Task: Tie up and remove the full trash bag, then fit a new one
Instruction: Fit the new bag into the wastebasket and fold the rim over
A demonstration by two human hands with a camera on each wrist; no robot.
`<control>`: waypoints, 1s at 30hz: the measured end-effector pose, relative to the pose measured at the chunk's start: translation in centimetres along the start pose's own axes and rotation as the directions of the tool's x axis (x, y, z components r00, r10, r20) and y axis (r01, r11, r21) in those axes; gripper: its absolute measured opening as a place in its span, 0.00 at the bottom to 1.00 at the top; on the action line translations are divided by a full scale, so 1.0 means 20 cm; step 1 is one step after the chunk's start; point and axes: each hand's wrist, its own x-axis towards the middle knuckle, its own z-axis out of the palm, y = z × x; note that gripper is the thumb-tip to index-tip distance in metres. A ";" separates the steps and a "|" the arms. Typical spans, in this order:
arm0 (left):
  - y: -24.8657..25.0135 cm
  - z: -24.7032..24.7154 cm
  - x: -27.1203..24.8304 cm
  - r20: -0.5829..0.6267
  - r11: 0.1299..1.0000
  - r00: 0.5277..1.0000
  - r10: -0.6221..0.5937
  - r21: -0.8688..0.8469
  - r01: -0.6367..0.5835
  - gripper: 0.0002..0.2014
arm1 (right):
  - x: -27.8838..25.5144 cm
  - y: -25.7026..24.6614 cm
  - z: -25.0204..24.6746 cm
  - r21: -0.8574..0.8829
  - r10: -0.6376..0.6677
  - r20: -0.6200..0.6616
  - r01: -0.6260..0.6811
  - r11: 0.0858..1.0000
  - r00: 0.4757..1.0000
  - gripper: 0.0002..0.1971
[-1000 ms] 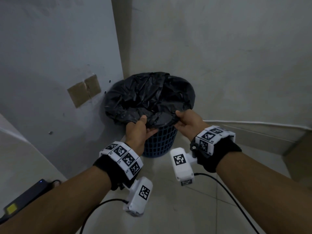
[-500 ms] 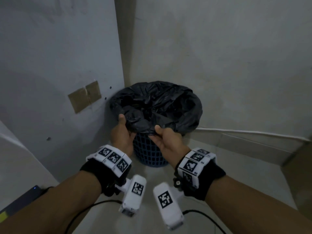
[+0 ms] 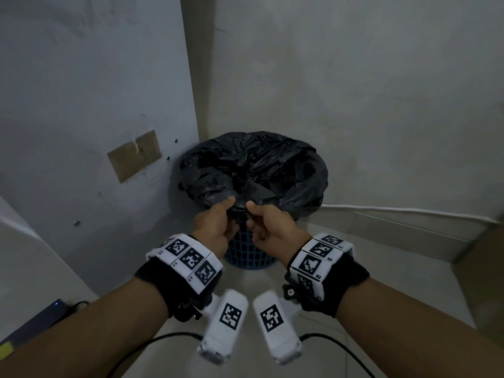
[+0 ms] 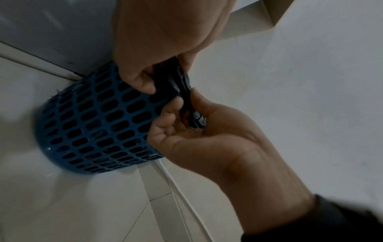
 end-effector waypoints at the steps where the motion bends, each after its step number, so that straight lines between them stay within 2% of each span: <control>1: 0.00 0.00 0.02 0.010 1.000 1.000 -0.018 -0.020 0.018 0.14 | 0.00 -0.01 -0.02 -0.017 0.020 0.032 -0.019 1.000 0.999 0.08; 4: 0.02 0.00 0.05 -0.002 0.999 1.000 -0.014 -0.051 0.014 0.07 | -0.03 -0.02 -0.08 -0.029 0.080 0.104 -0.078 0.997 0.991 0.19; 6: 0.03 0.00 0.05 -0.002 0.996 1.000 0.005 -0.087 -0.006 0.06 | -0.05 0.00 -0.11 0.000 0.070 0.086 -0.070 0.998 0.994 0.29; 7: 0.03 0.00 0.06 0.003 0.994 1.000 0.010 -0.107 -0.009 0.06 | -0.06 0.00 -0.13 0.013 0.038 0.058 -0.039 0.999 0.998 0.30; 10: 0.03 0.00 0.07 0.018 0.990 1.000 0.012 -0.138 -0.009 0.10 | -0.04 -0.01 -0.16 0.046 -0.138 -0.074 0.141 0.989 0.988 0.20; 13: 0.03 0.01 0.06 0.030 0.987 0.999 0.017 -0.161 -0.012 0.15 | -0.02 -0.02 -0.17 0.131 -0.198 -0.145 0.217 0.967 0.970 0.09; 18: 0.05 -0.01 0.06 0.013 0.986 0.999 0.035 -0.165 -0.033 0.16 | 0.01 0.02 -0.17 0.151 -0.173 -0.167 0.198 0.968 0.971 0.12; 22: 0.05 -0.01 0.06 0.053 0.985 0.998 0.039 -0.172 -0.029 0.17 | 0.05 -0.01 -0.18 0.183 -0.114 -0.191 0.150 0.972 0.975 0.07; 25: 0.05 0.00 0.06 0.070 0.985 0.997 0.038 -0.172 -0.025 0.16 | 0.08 -0.05 -0.18 0.205 -0.065 -0.159 0.097 0.974 0.985 0.15; 27: 0.06 -0.01 0.07 0.072 0.986 0.996 0.048 -0.161 -0.035 0.17 | 0.08 -0.07 -0.17 0.202 -0.007 -0.114 0.030 0.979 0.993 0.16; 29: 0.05 -0.02 0.08 0.072 0.987 0.996 0.057 -0.156 -0.046 0.19 | 0.08 -0.10 -0.18 0.188 -0.019 -0.151 0.047 0.981 0.988 0.16; 30: 0.05 -0.02 0.09 0.068 0.987 0.996 0.062 -0.155 -0.051 0.20 | 0.09 -0.11 -0.17 0.257 -0.007 -0.139 0.043 0.965 0.990 0.17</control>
